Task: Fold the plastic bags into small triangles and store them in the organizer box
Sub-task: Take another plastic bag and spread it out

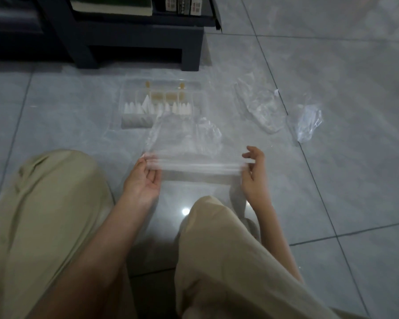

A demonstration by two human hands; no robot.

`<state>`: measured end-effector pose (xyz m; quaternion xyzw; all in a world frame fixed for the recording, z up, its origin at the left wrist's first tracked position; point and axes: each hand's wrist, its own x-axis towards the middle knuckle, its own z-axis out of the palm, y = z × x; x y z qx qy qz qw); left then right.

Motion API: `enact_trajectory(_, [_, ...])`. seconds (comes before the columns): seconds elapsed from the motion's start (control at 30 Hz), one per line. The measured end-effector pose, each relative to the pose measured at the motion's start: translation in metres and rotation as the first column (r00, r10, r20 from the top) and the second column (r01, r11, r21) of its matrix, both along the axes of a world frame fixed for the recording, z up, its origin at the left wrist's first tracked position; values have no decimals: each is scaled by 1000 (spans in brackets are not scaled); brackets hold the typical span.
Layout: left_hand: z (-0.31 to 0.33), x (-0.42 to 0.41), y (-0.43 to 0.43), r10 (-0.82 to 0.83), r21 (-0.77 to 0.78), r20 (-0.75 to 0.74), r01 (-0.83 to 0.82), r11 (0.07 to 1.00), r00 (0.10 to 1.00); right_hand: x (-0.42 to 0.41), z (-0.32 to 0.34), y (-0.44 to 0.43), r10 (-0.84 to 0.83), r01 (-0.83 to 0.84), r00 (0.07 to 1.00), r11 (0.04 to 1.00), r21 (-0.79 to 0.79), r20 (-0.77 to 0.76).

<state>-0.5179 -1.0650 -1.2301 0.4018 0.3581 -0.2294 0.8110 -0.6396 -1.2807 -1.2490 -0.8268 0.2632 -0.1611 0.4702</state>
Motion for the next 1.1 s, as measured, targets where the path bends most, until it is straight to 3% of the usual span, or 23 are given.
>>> enact_trajectory(0.07, [-5,2,7,-142,87,-61,147,985,988,-8,-7,-14,165,-141,967,981,130,-194])
enact_trajectory(0.13, [-2,7,12,-247,183,-114,265,947,962,-12,-2,-27,339,-267,863,936,230,-376])
enact_trajectory(0.2, [5,19,19,-303,284,-110,322,903,947,-11,11,-36,488,-318,782,847,425,-387])
enact_trajectory(0.23, [5,28,22,-317,381,-75,321,867,945,-7,17,-40,507,-316,788,820,477,-349])
enact_trajectory(0.27, [5,37,26,-364,517,-24,323,793,931,0,21,-42,481,-305,821,824,477,-307])
enact_trajectory(0.33, [3,55,29,-529,766,11,332,550,849,20,25,-43,349,-260,907,904,340,-234])
enact_trajectory(0.4, [3,67,21,-673,829,63,336,446,737,41,20,-38,292,-250,940,941,226,-176])
enact_trajectory(0.5, [0,76,4,-753,819,120,364,443,647,67,10,-30,317,-267,925,934,237,-209])
enact_trajectory(0.57, [-7,77,-3,-753,814,140,359,457,643,80,4,-28,346,-303,905,932,199,-247])
enact_trajectory(0.63, [-9,71,-7,-708,782,192,330,528,679,86,2,-26,364,-329,892,929,167,-268])
enact_trajectory(0.87, [-12,68,-5,-668,751,343,234,617,660,77,2,-19,434,-379,874,891,251,-220])
enact_trajectory(1.1, [-9,65,-10,-659,711,516,156,686,546,68,23,-29,517,-443,838,831,335,-174])
